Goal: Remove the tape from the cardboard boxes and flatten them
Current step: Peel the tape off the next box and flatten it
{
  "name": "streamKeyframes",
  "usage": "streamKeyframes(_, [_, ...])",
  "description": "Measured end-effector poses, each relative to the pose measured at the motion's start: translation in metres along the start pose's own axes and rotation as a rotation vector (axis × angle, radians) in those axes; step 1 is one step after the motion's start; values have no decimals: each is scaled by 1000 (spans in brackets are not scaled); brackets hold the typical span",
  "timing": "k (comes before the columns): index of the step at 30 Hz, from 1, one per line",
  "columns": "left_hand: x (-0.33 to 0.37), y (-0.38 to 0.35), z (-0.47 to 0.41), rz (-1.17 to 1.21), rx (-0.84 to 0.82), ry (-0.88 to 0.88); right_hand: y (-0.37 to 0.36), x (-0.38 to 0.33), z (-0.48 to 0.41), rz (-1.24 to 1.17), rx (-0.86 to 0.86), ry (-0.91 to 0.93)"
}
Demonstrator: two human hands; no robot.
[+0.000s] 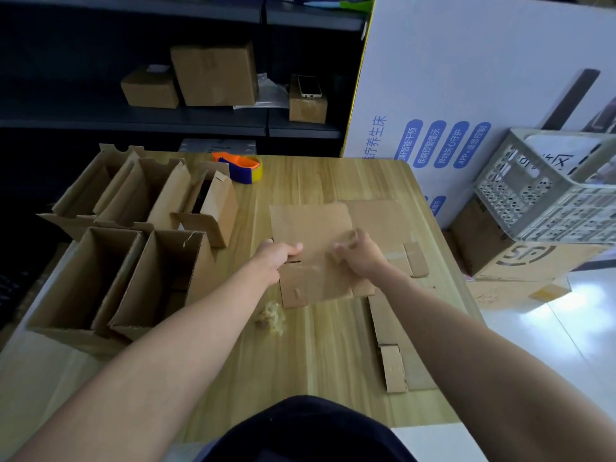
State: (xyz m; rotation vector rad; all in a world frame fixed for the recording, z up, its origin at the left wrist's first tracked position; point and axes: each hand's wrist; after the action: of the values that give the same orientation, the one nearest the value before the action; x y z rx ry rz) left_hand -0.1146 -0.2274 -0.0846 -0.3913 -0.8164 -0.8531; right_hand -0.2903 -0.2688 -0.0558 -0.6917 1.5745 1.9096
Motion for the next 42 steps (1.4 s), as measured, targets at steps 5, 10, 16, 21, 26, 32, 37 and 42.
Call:
streamKeyframes(5, [-17, -24, 3, -196, -17, -33, 21, 35, -6, -132, 46, -203])
streamKeyframes(10, [-40, -45, 2, -402, 23, -98, 35, 59, -2, -53, 99, -212])
streamKeyframes(16, [-63, -51, 13, -594, -38, -56, 28, 86, 4, 44, 144, -248])
streamKeyframes(21, [-63, -53, 25, -671, -164, 78, 26, 86, -11, -36, 172, -286])
streamKeyframes(26, [-62, -68, 24, -607, -214, 44, 47, 94, -30, 37, 167, -252])
streamKeyframes(32, [-84, -119, 45, -655, -289, 50, 89, 142, -18, 102, 174, -368])
streamKeyframes(37, [-121, -150, 70, -822, -283, 1, 101, 189, 9, 209, 94, -469])
streamKeyframes(42, [-141, -160, 78, -1015, -119, -88, 95, 216, 18, 197, -23, -469])
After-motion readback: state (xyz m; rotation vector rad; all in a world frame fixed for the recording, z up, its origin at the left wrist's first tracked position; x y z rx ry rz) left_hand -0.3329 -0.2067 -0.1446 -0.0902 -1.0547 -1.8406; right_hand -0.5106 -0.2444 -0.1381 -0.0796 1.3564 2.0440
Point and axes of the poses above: each hand's wrist, its own z-axis away from the middle knuckle, its own y-axis out of the back of the hand, x = y × z, and after that the axes turned 12 degrees about x, right-handed
